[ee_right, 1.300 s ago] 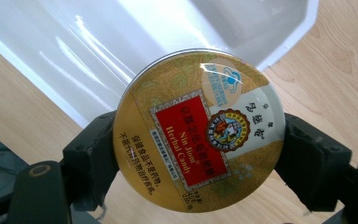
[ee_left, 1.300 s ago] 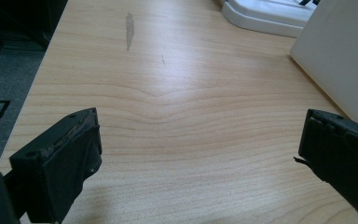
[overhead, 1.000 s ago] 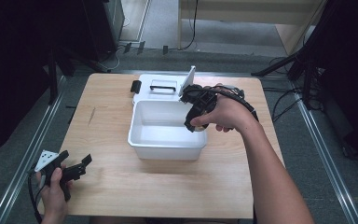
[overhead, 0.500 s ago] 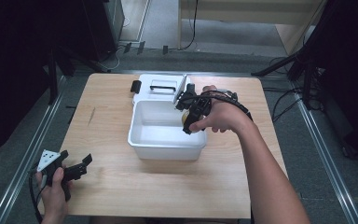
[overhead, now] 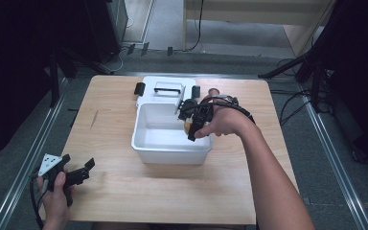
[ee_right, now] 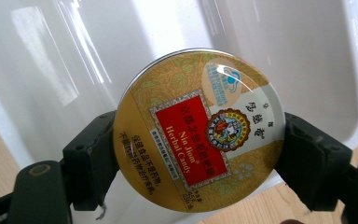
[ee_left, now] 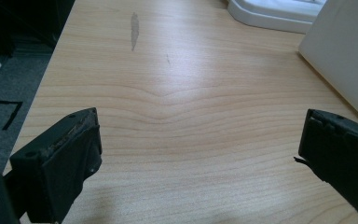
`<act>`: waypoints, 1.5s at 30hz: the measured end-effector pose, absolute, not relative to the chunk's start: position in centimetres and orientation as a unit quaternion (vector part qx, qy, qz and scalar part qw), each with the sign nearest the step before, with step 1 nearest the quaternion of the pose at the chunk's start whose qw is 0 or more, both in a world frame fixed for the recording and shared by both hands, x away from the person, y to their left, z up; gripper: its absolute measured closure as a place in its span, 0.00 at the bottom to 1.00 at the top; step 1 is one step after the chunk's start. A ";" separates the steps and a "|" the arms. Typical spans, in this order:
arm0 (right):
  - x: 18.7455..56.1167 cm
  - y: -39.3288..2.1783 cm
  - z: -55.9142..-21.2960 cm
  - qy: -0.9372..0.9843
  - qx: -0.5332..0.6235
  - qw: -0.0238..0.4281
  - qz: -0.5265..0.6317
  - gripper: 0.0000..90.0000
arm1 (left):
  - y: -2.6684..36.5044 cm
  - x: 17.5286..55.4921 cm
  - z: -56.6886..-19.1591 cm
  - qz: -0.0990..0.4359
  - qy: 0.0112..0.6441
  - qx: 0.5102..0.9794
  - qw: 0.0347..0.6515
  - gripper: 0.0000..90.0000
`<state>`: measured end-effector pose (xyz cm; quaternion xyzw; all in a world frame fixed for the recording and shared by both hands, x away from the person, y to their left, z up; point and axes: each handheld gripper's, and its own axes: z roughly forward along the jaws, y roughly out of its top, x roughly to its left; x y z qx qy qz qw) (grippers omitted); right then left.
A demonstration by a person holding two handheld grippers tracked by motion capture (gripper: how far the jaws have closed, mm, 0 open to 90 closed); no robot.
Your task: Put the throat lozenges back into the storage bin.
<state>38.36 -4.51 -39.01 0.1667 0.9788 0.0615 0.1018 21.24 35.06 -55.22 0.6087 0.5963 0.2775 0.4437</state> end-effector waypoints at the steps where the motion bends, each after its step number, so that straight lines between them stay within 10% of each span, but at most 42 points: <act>1: 38.4 -4.5 -39.2 0.979 0.168 0.102 0.061 0.23 | 35.1 21.2 -55.2 0.277 0.596 0.609 0.444 0.00; 45: 38.9 -3.5 -43.8 0.987 0.141 0.076 -0.023 0.21 | 35.1 21.2 -55.2 0.274 0.597 0.609 0.446 0.00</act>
